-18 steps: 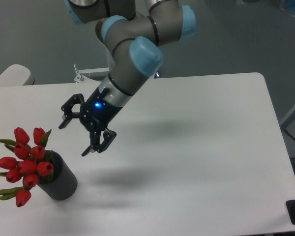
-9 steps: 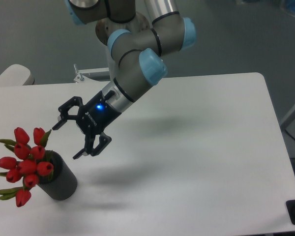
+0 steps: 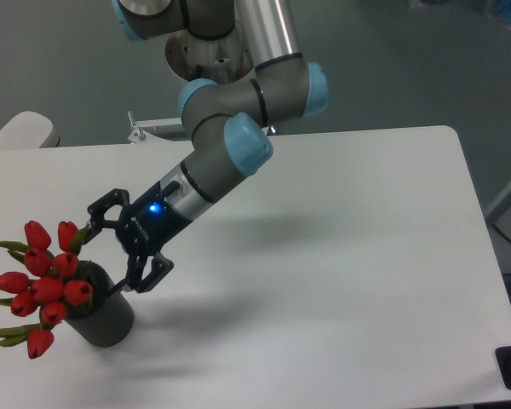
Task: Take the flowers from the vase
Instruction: 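Lower the open gripper around the tulip stems above the vase rim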
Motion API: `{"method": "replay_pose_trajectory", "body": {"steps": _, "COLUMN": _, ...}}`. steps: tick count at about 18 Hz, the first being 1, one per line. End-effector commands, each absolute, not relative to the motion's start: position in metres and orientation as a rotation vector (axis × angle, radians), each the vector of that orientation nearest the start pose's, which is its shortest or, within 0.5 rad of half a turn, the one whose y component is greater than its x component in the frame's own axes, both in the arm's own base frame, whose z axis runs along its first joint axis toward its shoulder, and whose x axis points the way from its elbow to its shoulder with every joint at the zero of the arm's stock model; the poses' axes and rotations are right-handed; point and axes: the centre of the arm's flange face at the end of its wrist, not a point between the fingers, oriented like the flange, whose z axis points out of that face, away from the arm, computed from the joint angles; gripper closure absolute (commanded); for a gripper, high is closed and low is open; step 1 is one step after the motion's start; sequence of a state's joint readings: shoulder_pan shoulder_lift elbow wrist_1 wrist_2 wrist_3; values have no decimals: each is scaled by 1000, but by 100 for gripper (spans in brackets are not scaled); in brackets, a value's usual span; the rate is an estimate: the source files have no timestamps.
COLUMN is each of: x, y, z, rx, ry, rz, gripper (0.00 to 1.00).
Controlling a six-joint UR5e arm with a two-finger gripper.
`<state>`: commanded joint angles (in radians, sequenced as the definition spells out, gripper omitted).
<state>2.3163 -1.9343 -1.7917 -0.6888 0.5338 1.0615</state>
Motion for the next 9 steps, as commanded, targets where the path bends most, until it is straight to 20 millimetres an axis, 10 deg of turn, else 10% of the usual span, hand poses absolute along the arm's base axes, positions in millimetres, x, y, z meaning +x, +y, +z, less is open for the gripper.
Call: {"method": "replay_pose_trajectory", "body": {"steps": 9, "x": -222, "y": 595, "z": 315, "rx": -2053, "ry": 546, "rz": -527, "gripper": 0}}
